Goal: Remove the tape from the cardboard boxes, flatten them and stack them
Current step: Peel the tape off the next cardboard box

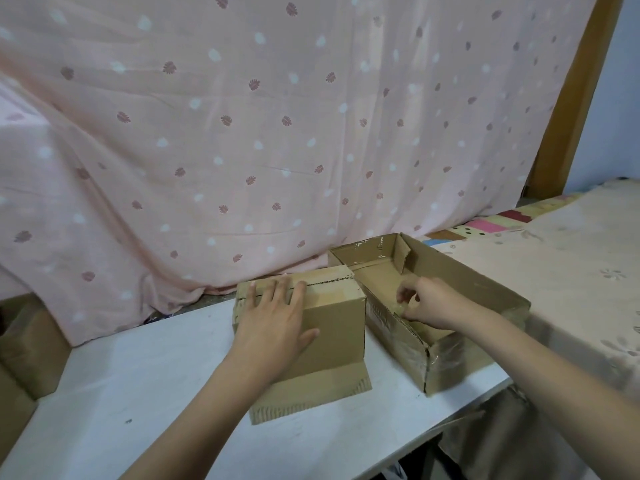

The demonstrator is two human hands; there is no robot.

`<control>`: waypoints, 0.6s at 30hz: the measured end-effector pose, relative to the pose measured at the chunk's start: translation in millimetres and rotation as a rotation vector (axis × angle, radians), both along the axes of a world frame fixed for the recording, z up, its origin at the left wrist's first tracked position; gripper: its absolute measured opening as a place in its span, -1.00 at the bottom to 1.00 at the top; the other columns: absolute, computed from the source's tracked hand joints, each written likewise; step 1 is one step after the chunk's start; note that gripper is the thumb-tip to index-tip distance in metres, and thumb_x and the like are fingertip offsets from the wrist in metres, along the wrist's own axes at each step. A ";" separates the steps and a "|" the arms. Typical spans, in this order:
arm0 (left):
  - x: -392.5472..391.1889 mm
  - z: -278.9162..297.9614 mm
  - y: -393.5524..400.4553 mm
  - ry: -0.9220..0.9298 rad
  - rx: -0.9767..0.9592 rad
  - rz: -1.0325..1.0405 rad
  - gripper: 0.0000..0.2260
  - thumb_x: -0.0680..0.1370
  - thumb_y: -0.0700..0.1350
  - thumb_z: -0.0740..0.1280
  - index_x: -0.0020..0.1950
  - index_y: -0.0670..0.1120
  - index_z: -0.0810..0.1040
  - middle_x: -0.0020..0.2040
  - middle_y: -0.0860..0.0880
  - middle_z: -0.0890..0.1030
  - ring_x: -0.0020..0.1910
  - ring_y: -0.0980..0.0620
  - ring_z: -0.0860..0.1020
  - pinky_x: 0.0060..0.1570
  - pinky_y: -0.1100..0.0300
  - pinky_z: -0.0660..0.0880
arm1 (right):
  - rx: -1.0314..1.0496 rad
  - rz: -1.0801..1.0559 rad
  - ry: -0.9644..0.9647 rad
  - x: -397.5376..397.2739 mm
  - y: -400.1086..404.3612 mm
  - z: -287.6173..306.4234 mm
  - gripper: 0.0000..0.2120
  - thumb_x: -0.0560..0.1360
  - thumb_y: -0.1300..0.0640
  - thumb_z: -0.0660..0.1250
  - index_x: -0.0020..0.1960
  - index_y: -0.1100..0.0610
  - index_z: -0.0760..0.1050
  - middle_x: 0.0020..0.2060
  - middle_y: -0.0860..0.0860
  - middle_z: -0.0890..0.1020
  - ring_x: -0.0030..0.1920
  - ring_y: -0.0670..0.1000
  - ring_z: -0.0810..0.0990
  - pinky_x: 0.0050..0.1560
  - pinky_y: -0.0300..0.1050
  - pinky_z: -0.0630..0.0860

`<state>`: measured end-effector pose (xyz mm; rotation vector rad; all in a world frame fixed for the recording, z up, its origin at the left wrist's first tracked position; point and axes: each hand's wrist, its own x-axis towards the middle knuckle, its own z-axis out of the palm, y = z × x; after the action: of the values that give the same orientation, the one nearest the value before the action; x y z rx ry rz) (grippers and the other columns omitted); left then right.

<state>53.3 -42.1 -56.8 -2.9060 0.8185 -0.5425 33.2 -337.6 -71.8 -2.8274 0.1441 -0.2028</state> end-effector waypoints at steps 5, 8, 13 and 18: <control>-2.4 2.9 4.6 -0.040 0.000 -0.004 -0.35 0.54 0.33 0.20 0.51 0.02 0.16 0.55 -0.07 0.20 0.51 -0.10 0.21 0.50 -0.17 0.06 | -0.083 0.031 -0.064 -1.9 0.7 0.5 -0.90 0.44 0.03 0.46 -0.06 -0.04 0.58 -0.07 -0.03 0.62 0.03 0.02 0.55 0.04 -0.01 0.55; -2.2 3.9 7.0 -0.042 0.013 0.003 -0.35 0.54 0.34 0.19 0.51 0.03 0.14 0.55 -0.05 0.19 0.51 -0.10 0.21 0.50 -0.17 0.06 | -0.116 0.041 -0.100 -0.1 6.1 4.9 -0.90 0.48 0.03 0.46 -0.04 0.03 0.64 -0.07 0.02 0.61 0.03 0.04 0.53 0.03 -0.02 0.52; -1.8 5.0 10.5 -0.033 0.014 0.003 -0.34 0.54 0.35 0.18 0.52 0.04 0.12 0.55 -0.04 0.18 0.52 -0.09 0.19 0.50 -0.18 0.07 | -0.050 -0.009 -0.122 1.4 6.8 3.3 -0.98 0.49 0.12 0.48 -0.11 0.05 0.69 0.11 0.01 0.40 0.10 0.02 0.46 0.10 -0.07 0.48; -2.3 4.1 14.0 -0.023 0.013 0.005 -0.34 0.54 0.35 0.19 0.51 0.05 0.14 0.55 -0.04 0.19 0.52 -0.10 0.19 0.50 -0.20 0.07 | 0.090 -0.016 -0.163 -1.3 5.8 6.9 -0.78 0.44 0.23 0.51 -0.20 -0.01 0.50 -0.18 -0.02 0.61 -0.14 0.01 0.62 -0.06 0.02 0.60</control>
<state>51.0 -28.2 -52.7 -2.8837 0.8080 -0.5664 31.9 -331.7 -64.9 -2.7073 0.1365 -0.4184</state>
